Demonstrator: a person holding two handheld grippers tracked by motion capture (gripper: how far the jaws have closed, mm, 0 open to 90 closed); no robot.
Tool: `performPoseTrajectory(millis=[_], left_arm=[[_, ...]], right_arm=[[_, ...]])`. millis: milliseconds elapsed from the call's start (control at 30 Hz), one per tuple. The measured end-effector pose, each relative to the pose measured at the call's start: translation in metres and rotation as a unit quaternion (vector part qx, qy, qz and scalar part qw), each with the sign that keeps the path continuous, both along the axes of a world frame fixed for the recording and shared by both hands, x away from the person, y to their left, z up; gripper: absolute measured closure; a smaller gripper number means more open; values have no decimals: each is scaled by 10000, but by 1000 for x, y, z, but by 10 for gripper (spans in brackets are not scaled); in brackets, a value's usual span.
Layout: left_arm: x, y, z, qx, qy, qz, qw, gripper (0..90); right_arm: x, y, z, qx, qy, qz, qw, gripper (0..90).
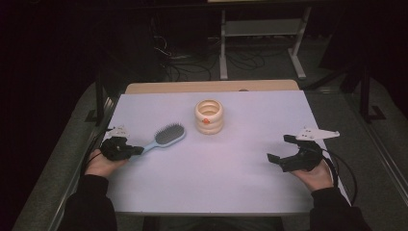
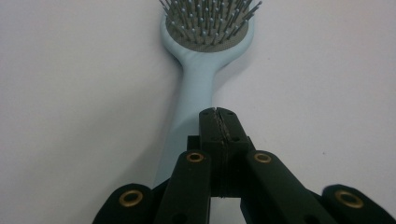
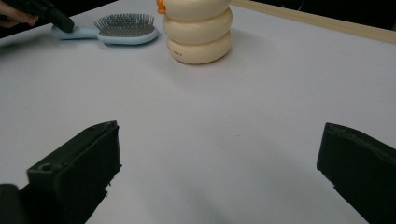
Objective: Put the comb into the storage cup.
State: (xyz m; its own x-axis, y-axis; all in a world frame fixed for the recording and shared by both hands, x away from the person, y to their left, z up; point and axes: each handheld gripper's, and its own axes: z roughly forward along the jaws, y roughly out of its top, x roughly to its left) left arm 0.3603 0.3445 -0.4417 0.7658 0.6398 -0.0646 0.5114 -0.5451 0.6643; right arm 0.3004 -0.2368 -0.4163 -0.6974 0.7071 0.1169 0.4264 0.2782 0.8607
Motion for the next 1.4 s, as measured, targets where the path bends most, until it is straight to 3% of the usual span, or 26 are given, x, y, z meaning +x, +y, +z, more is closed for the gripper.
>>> performPoseTrajectory(millis=[567,1033,1400], left_arm=[[-3,7,4,64,-90,59,9999,900],[-14,8,34,-94,-491,-301,9983,900],[-2,12,54,-58,-475,-399,9981,731]], right_arm=[[0,0,0,-18,2,-1,10000,0],[0,1,-2,-82,60,8,9999,0],[0,2,-3,-112,71,5,9999,0]])
